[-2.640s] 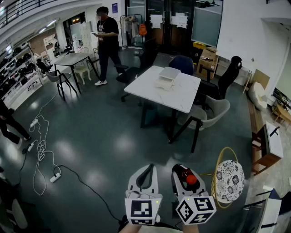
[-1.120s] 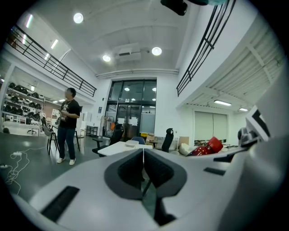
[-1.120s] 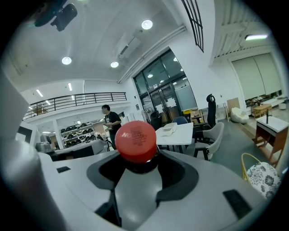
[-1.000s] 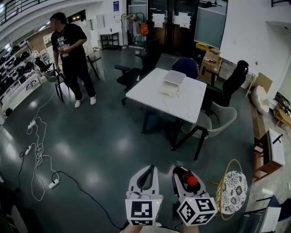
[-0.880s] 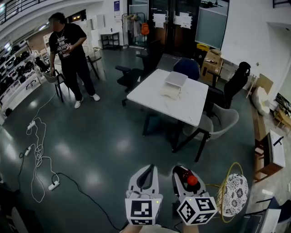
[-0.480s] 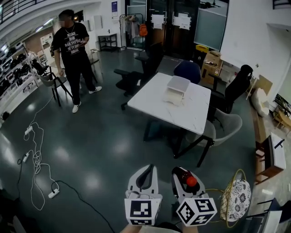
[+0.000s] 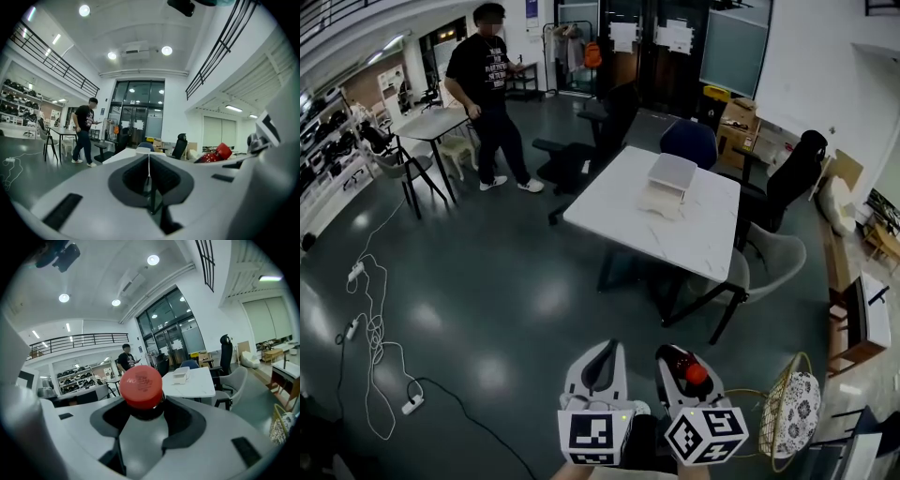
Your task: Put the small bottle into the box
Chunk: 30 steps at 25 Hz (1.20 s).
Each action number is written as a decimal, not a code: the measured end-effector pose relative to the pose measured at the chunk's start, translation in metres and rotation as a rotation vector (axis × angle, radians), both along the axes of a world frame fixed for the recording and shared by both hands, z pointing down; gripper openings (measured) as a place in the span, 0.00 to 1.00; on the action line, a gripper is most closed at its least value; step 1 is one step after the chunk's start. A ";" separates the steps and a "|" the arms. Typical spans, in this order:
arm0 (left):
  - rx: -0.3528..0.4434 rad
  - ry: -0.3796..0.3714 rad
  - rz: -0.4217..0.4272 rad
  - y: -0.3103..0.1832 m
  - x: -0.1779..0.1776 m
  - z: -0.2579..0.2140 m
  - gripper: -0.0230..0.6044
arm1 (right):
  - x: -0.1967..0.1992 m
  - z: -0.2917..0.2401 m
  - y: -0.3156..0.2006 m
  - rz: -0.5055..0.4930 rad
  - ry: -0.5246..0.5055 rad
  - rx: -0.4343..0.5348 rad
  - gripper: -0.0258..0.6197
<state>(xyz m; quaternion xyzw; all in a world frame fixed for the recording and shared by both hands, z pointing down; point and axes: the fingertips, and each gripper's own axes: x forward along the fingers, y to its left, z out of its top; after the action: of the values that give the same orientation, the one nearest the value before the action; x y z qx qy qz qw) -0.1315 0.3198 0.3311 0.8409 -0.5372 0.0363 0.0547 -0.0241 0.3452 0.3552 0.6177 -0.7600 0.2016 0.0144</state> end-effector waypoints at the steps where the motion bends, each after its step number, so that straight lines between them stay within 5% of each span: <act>1: -0.005 0.000 -0.001 -0.004 0.001 0.002 0.07 | 0.001 0.001 -0.005 -0.001 0.000 -0.004 0.39; 30: -0.013 -0.024 -0.096 -0.238 0.097 -0.008 0.07 | 0.097 -0.008 -0.252 -0.111 -0.017 -0.015 0.39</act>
<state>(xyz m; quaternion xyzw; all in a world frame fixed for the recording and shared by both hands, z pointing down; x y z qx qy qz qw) -0.0345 0.0820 0.3235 0.8134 -0.5772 0.0472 0.0557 0.0724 0.0933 0.3471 0.5727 -0.7917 0.2112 0.0238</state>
